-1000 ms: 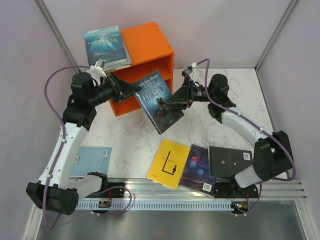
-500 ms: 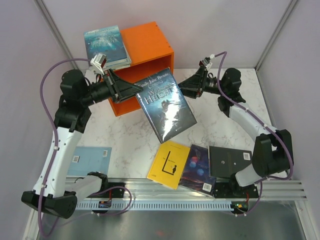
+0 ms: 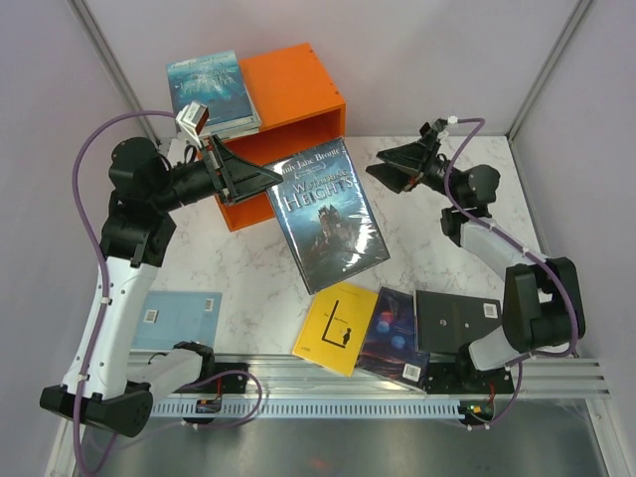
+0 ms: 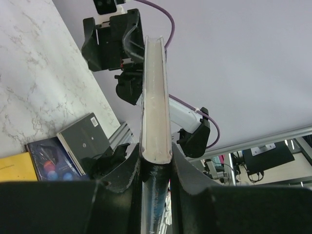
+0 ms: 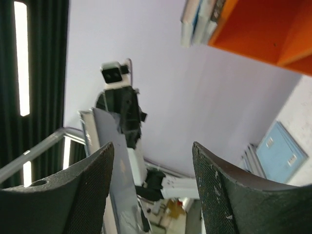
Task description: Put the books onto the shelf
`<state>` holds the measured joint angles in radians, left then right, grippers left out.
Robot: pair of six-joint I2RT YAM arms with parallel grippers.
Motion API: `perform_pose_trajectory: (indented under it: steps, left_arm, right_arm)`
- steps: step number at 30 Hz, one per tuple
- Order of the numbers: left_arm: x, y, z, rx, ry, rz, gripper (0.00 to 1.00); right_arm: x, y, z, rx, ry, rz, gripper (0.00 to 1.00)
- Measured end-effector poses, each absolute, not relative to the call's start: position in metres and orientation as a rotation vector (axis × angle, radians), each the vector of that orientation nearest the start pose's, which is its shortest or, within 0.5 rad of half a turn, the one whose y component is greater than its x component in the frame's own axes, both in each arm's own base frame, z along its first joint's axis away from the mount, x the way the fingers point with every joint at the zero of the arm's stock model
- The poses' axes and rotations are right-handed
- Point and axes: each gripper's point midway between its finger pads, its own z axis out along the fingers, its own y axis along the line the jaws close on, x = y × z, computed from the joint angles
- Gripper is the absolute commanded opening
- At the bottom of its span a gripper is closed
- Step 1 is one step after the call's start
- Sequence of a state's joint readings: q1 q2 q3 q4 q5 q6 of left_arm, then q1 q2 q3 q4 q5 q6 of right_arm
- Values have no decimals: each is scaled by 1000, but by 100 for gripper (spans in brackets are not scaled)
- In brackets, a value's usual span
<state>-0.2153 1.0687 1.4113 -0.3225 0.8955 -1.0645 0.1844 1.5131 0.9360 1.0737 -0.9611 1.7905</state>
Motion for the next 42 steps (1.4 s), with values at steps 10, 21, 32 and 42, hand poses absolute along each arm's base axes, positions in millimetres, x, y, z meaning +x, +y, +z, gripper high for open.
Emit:
perform_pose_trajectory:
  steps: [10,21,32,42]
  left_arm:
    - [230,-214,464,52,1833,-1637,2]
    - [251,-219,461,54,1833,-1642,2]
    - [253,-217,470,56,1812,-1630,2]
    - [263,-218,466,47,1820,-1631,2]
  right_arm:
    - [332,234,377,235,1584,2250,70]
    - [286,269,391,76,1622,2354,69]
    - [294,243,415,186,1450,2310,68]
    - [286,247,421,137,1452,2324,69]
